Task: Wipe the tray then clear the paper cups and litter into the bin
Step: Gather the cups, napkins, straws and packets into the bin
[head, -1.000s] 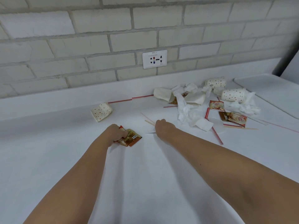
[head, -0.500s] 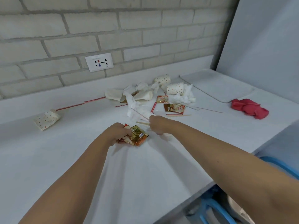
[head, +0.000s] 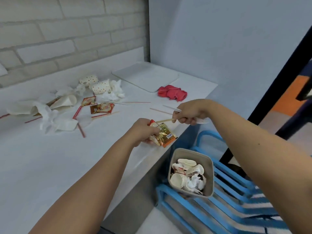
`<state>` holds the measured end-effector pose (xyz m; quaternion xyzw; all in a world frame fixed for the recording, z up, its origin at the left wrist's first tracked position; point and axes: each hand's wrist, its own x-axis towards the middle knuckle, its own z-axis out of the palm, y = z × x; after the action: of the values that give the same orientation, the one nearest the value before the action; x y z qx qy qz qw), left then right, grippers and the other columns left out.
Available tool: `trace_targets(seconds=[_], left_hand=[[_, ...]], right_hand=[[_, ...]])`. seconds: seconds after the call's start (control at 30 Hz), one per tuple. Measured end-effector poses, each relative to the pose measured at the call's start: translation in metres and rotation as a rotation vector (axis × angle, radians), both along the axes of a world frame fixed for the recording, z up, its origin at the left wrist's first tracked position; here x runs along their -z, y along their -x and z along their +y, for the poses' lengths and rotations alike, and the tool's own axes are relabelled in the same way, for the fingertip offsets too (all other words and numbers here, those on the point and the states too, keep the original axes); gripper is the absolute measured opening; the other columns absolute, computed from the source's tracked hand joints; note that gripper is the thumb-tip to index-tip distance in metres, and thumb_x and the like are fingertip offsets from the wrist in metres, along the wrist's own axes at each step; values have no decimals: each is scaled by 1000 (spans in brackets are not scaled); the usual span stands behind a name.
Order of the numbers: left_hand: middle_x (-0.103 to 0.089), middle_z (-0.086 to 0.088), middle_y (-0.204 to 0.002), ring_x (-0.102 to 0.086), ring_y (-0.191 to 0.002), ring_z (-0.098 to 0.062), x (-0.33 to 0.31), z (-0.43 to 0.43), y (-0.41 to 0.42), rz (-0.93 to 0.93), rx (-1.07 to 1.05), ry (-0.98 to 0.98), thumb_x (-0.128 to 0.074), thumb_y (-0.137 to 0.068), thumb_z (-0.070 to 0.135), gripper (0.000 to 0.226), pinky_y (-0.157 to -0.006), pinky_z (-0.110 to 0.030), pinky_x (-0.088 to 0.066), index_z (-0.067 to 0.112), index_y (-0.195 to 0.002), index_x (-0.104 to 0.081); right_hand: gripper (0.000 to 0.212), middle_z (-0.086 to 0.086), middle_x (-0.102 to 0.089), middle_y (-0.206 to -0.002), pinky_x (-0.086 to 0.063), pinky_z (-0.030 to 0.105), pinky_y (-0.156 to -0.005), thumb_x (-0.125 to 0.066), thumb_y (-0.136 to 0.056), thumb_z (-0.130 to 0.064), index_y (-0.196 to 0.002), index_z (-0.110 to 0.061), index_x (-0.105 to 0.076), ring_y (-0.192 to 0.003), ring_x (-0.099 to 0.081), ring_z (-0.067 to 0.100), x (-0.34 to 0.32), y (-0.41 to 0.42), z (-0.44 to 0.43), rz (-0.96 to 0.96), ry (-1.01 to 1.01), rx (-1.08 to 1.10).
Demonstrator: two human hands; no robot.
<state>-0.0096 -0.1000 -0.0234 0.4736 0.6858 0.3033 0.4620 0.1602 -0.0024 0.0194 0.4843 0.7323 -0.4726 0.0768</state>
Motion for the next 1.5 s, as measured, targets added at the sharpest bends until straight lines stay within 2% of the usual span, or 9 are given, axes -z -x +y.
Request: trace_targets(seconds=[0.2,0.4,0.63,0.73,0.87,0.9,1.07,1.37,1.5], left_hand=[[-61,-9,-98,-65,-84,-25,52,14,-88,74,112,77,-67,-78,3,23,-53,-26,-56,10,-97,-56],[-61,-13,-105,-64,-98,-32,127,25,-120,151,18,257,-68,-78,1,29,-78,-41,-58,2,-104,-54],[-56,-16,-120,-57,-108,-30,155,35,-136,174,-98,216,-64,-82,17,50,-85,-31,-50,0,-125,-45],[-57,-15,-120,-57,-108,-30,155,38,-136,187,-108,173,-64,-81,20,49,-87,-33,-48,3,-124,-46],[-60,-15,-117,-58,-105,-29,152,37,-130,189,-85,134,-65,-80,20,46,-90,-35,-48,5,-121,-49],[-59,-14,-117,-58,-105,-28,151,36,-129,188,-74,127,-64,-81,19,46,-90,-34,-47,5,-123,-48],[-52,-13,-129,-52,-117,-28,144,27,-124,214,-10,117,-62,-86,20,61,-97,-33,-43,6,-139,-36],[-56,-15,-116,-52,-98,-23,130,14,-116,216,-4,62,-59,-88,13,46,-89,-31,-42,0,-129,-43],[-60,-10,-107,-56,-103,-22,122,14,-115,246,-1,-7,-56,-90,14,42,-86,-25,-40,5,-130,-47]], right_hand=[[18,0,-38,-56,-30,15,-37,-44,-99,-14,-87,-9,-56,-36,-32,5,29,-90,7,-68,145,117],[23,3,-39,-56,-28,16,-35,-43,-98,-9,-78,-7,-52,-31,-32,6,98,-135,-4,-165,223,231],[33,4,-41,-57,-30,21,-42,-47,-94,-14,-62,-8,-45,-44,-33,15,162,-138,-22,-645,71,-127],[36,2,-46,-61,-39,24,-56,-50,-95,-19,-60,-11,-48,-50,-39,15,177,-124,-31,-784,-31,-337],[12,4,-58,-83,-39,31,-79,-54,-94,-15,-85,-11,-60,-69,-48,20,200,-102,-39,-927,-67,-588],[4,4,-58,-86,-40,32,-82,-53,-94,-13,-92,-14,-57,-72,-49,22,201,-98,-42,-930,-62,-639],[38,9,-50,-138,-40,35,-102,-49,-95,-13,-133,-4,-49,-125,-49,28,207,-86,-55,-932,-172,-732],[45,7,-51,-136,-42,37,-101,-49,-92,-12,-137,-13,-44,-122,-49,28,217,-71,-38,-759,-170,-586],[42,9,-52,-135,-40,32,-99,-49,-94,-15,-136,-10,-47,-122,-49,26,187,-59,-29,-709,-196,-602]])
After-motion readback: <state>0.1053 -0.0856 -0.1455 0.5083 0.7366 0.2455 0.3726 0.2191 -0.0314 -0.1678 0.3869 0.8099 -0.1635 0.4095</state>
